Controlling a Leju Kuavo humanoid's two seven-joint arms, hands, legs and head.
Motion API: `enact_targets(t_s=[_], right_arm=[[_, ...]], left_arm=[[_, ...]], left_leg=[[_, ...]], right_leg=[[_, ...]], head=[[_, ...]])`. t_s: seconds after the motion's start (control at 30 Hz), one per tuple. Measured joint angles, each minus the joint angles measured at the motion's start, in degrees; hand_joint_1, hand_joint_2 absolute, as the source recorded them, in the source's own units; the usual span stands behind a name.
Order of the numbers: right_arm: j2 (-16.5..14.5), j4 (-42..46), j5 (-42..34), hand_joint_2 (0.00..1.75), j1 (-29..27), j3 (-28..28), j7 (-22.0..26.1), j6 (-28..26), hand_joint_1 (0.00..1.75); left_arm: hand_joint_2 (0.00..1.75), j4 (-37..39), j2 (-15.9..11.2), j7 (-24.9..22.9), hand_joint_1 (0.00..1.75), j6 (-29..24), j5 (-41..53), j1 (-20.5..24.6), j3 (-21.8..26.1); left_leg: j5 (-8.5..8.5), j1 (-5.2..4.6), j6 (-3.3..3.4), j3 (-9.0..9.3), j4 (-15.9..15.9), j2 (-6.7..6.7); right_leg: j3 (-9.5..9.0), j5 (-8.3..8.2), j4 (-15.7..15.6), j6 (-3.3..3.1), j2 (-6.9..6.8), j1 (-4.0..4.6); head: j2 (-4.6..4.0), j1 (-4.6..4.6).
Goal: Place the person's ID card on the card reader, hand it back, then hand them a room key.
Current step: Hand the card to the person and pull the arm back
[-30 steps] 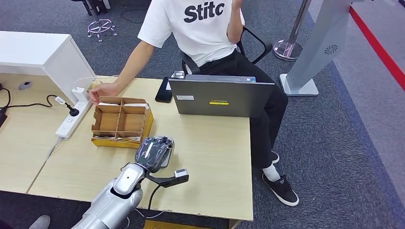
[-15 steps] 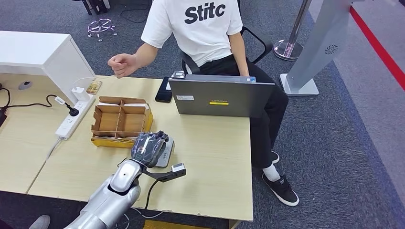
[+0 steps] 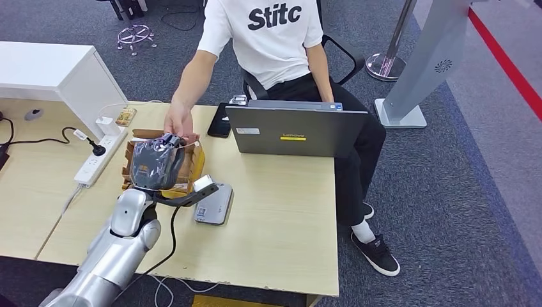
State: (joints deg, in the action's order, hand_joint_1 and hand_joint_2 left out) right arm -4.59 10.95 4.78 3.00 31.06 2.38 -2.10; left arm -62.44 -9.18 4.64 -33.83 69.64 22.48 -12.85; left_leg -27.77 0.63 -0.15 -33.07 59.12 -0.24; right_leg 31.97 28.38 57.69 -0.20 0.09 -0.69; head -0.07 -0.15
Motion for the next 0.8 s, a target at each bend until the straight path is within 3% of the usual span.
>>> enact_targets(t_s=[0.37, 0.4, 0.5, 0.53, 0.8], right_arm=[[-0.1, 0.0, 0.2, 1.75, 0.0, 0.0, 0.0, 0.0, 0.00], [-0.1, 0.0, 0.2, 1.75, 0.0, 0.0, 0.0, 0.0, 0.00], [-0.1, 0.0, 0.2, 1.75, 0.0, 0.0, 0.0, 0.0, 0.00], [-0.1, 0.0, 0.2, 1.75, 0.0, 0.0, 0.0, 0.0, 0.00], [-0.1, 0.0, 0.2, 1.75, 0.0, 0.0, 0.0, -0.3, 0.00]], left_arm=[[1.75, -2.6, -0.6, 1.3, 1.75, -1.3, -0.4, -0.6, 3.1], [1.75, -2.7, -0.6, 1.4, 1.55, -1.3, -0.4, -0.6, 3.2], [1.75, -2.9, -0.6, 1.5, 0.24, -1.4, -0.2, -0.8, 3.5], [1.75, -2.9, -0.6, 1.5, 0.00, -1.5, -0.2, -0.8, 3.5], [1.75, -3.4, -0.6, 1.6, 0.00, -1.6, -0.1, -1.3, 3.7]], left_leg=[[0.00, -0.01, 0.01, -0.02, 0.0, -0.02], [0.00, -0.01, 0.01, -0.02, 0.0, -0.02], [0.00, -0.01, 0.01, -0.02, 0.0, -0.02], [-0.01, -0.01, 0.01, -0.02, 0.0, -0.02], [-0.01, -0.01, 0.01, -0.03, 0.0, -0.02]], right_leg=[[-0.01, -0.01, 0.0, 0.01, -0.02, -0.01], [-0.01, -0.01, 0.0, 0.01, -0.02, -0.01], [0.00, 0.00, 0.0, 0.00, -0.02, -0.01], [0.01, 0.00, 0.0, 0.00, -0.01, -0.01], [0.01, 0.01, 0.0, 0.00, -0.02, -0.01]], head=[[0.00, 0.00], [0.00, 0.00], [0.00, 0.00], [0.00, 0.00], [0.00, 0.00]])
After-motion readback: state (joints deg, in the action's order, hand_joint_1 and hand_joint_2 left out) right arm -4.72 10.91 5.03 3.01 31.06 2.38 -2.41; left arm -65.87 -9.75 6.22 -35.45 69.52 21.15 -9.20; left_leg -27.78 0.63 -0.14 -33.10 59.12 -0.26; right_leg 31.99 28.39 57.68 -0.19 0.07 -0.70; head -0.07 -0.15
